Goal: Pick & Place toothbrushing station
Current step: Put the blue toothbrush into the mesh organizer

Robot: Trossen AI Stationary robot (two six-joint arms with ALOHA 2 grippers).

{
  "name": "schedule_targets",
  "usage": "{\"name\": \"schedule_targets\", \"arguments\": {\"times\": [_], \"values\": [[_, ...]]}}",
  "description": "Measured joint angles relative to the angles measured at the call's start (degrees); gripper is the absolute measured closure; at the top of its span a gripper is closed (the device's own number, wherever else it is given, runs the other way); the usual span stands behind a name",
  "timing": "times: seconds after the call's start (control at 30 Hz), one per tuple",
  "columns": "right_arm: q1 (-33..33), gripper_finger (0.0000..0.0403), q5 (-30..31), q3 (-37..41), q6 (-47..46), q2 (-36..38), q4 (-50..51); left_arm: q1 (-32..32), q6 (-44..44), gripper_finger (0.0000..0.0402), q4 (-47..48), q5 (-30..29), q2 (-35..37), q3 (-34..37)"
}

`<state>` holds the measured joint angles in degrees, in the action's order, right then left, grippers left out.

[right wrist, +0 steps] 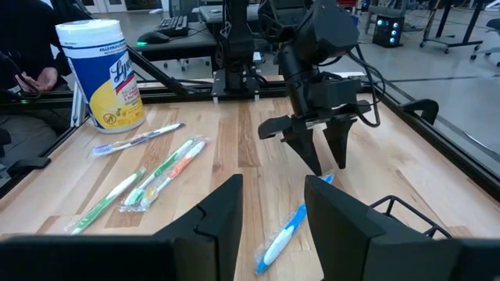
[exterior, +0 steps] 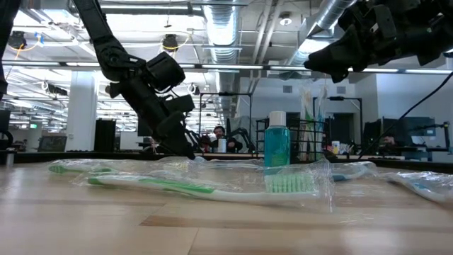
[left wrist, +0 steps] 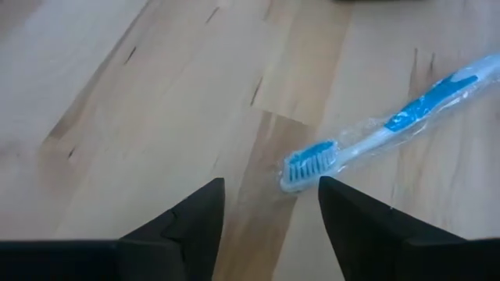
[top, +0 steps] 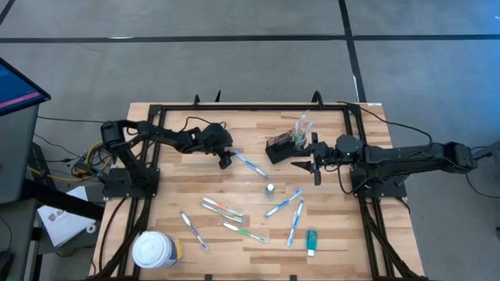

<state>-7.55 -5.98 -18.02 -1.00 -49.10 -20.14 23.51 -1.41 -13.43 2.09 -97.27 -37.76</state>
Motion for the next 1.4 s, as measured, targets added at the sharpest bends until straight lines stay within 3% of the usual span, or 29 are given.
{"name": "schedule_targets", "arguments": {"times": [0.17, 0.4, 0.47, 0.93, 1.4], "values": [[0.0, 0.0274, 0.0, 0.0, 0.0, 0.0, 0.0, -0.4, -3.0, 0.0252, 0.0, 2.8, 0.0, 0.0], [0.0, 0.0274, 0.0, 0.0, 0.0, 0.0, 0.0, -2.5, -6.2, 0.0374, 0.0, 2.9, 0.0, 0.0], [0.0, 0.0274, 0.0, 0.0, 0.0, 0.0, 0.0, -2.9, -6.2, 0.0392, 0.0, 2.9, 0.0, 0.0], [0.0, 0.0274, 0.0, 0.0, 0.0, 0.0, 0.0, -4.9, -5.7, 0.0401, 0.8, 4.8, 1.2, 0.0], [0.0, 0.0274, 0.0, 0.0, -2.3, 0.0, 0.0, -13.0, -5.9, 0.0401, 2.1, -2.6, 19.9, 0.0]]}}
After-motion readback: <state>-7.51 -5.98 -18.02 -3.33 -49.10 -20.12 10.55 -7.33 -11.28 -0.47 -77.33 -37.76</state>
